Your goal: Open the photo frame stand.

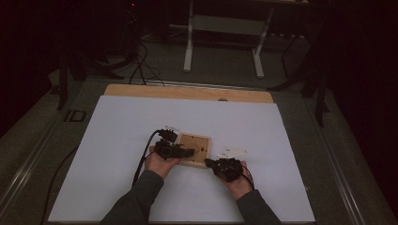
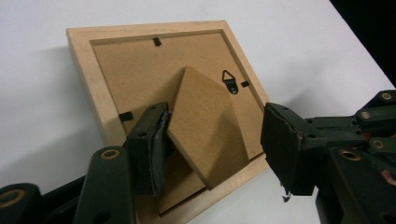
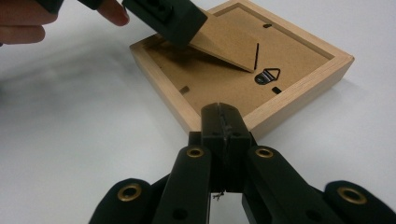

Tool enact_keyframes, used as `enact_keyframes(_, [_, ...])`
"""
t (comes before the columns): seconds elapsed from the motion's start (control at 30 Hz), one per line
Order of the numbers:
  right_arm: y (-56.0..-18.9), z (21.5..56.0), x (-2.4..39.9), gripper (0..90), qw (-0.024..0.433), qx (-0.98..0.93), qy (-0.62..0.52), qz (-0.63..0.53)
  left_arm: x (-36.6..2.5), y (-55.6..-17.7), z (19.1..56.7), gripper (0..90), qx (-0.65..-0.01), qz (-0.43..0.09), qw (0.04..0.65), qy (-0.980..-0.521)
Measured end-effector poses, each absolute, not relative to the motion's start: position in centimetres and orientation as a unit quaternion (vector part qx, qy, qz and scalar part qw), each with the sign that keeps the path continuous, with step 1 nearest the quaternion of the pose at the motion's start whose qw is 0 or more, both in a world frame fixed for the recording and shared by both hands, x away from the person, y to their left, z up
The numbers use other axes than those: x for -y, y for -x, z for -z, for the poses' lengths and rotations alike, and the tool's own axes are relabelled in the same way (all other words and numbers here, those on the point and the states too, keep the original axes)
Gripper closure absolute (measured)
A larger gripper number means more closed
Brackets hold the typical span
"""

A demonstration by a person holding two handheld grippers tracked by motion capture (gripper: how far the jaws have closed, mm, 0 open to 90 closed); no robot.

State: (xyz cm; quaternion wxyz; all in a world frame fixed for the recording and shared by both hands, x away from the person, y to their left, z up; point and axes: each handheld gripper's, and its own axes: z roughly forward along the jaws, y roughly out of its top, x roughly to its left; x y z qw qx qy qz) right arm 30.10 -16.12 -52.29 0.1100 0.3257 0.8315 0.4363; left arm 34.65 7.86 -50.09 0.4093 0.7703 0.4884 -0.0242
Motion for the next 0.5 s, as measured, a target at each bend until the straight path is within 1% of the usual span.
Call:
enact_keyframes(0.07, [-30.08,52.29,16.12,90.0,0.11,-0.832,-0.326,-0.436,-7.86,-34.65,49.94,47.0,-0.489,0.022,0.414,-0.768])
enact_keyframes(0.1, [-30.07,52.29,16.12,90.0,0.11,-0.832,-0.326,-0.436,-7.88,-34.66,49.9,50.6,-0.49,0.019,0.414,-0.767])
enact_keyframes(0.17, [-30.07,52.29,16.12,90.0,0.11,-0.832,-0.326,-0.436,-7.91,-34.68,49.85,52.3,-0.491,0.016,0.409,-0.769])
enact_keyframes(0.2, [-30.08,52.29,16.13,90.0,0.11,-0.831,-0.326,-0.437,-7.91,-34.67,49.82,55.7,-0.49,0.014,0.407,-0.77])
enact_keyframes(0.5, [-30.06,52.29,16.11,90.0,0.111,-0.831,-0.326,-0.436,-7.87,-34.84,49.69,56.7,-0.496,0.02,0.408,-0.767])
